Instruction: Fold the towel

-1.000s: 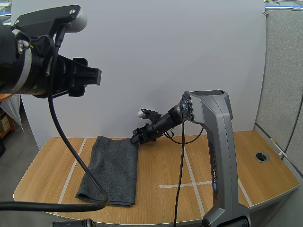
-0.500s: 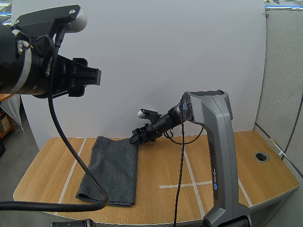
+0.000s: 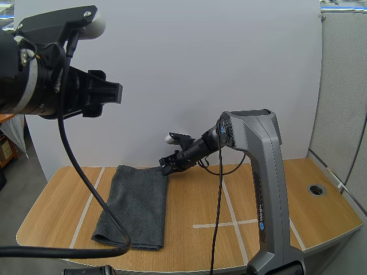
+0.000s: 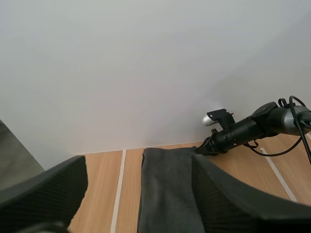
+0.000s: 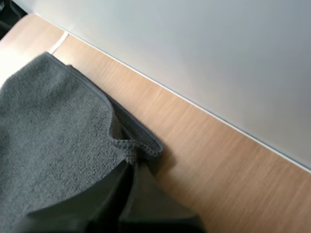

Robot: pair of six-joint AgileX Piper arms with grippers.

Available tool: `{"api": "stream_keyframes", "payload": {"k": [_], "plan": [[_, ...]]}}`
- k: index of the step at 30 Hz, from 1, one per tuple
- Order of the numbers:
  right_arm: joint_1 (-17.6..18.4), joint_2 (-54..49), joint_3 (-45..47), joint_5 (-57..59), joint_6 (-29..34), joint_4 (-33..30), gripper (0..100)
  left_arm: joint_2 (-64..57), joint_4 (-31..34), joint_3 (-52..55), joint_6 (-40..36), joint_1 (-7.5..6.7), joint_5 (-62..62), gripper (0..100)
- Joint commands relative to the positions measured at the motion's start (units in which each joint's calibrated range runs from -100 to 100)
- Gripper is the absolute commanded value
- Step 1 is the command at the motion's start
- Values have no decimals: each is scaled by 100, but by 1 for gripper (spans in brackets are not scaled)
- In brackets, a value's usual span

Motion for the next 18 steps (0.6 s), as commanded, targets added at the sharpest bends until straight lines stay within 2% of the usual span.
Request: {"api": "stream_keyframes", "payload": {"k": [1, 6, 11, 14, 18], "plan": [[-44, 14, -59, -168, 297, -609, 0, -31, 198, 22, -57, 6, 0, 98], [-333, -97, -59, 614, 400, -1111, 0, -31, 208, 22, -29, 6, 0, 98], [-721, -228, 45, 1353, 390, -1389, 0, -31, 208, 22, 181, 6, 0, 98], [-953, -272, 105, 2198, 347, -1479, 0, -31, 208, 22, 291, 6, 0, 98], [-1193, -303, 263, 2343, 332, -1785, 0, -31, 235, 22, 516, 6, 0, 98]]}}
